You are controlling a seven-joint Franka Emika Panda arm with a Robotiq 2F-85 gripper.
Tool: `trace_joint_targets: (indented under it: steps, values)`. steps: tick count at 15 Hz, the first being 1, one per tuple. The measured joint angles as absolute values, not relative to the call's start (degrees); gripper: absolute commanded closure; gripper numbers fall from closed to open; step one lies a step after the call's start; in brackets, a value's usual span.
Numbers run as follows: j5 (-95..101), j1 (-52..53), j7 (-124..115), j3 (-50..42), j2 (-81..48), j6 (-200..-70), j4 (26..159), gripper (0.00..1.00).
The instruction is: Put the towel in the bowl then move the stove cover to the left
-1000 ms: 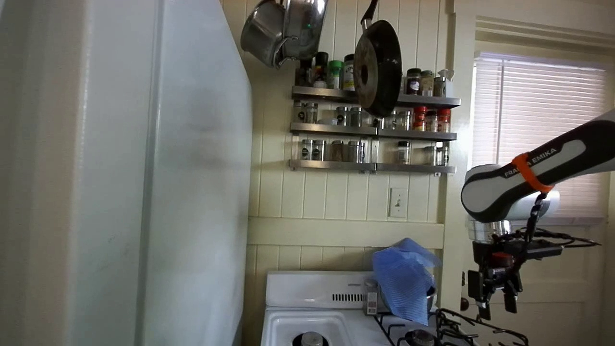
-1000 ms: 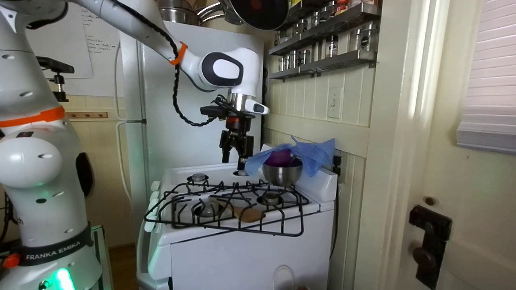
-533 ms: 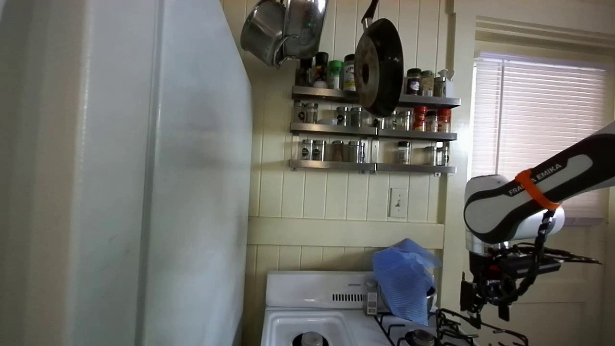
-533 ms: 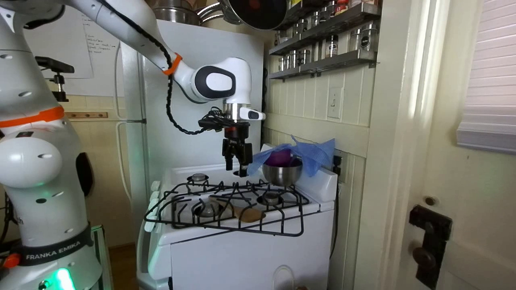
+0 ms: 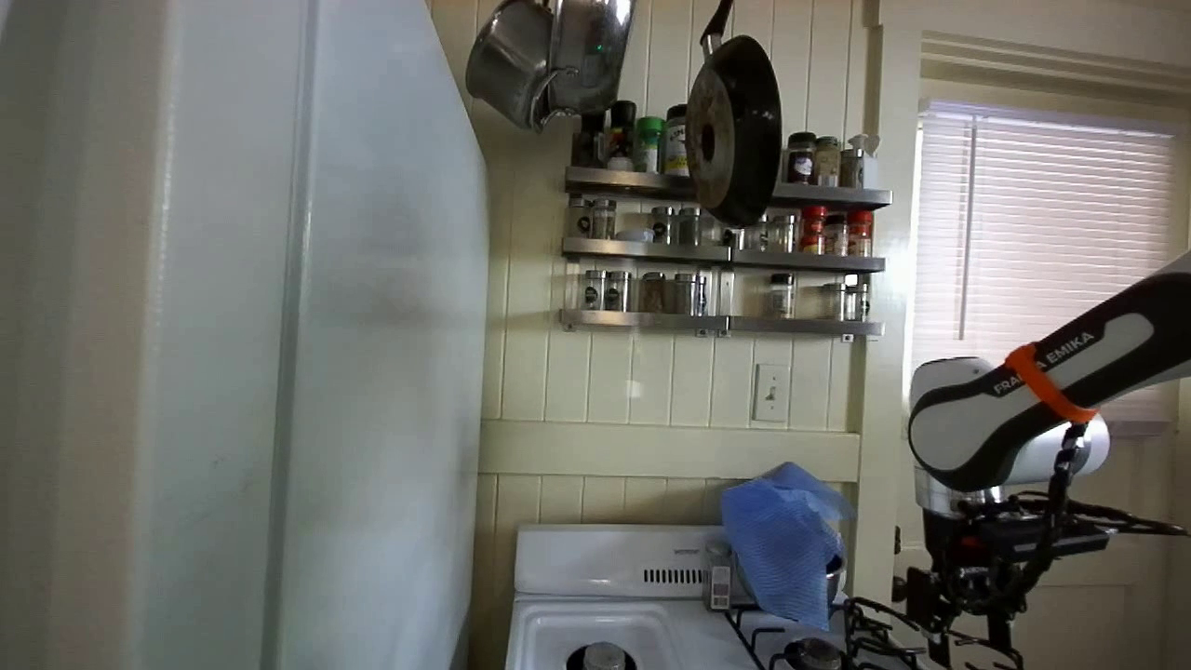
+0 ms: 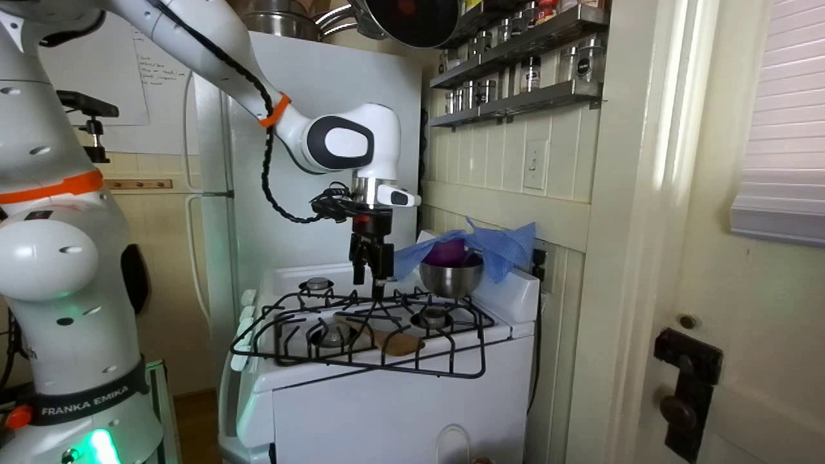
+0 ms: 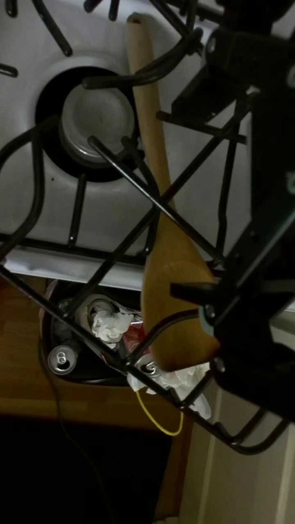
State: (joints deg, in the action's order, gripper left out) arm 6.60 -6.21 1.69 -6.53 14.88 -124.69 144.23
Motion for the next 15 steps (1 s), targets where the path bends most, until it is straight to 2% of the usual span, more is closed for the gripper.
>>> trace_joint_targets:
  steps: [9, 15]
  values:
    - [6.60, -6.94, 3.07, -7.16, 13.44, -137.71, 150.39, 0.00]
    - [5.01, -6.82, 6.43, -7.27, 11.82, -139.25, 150.33, 0.00]
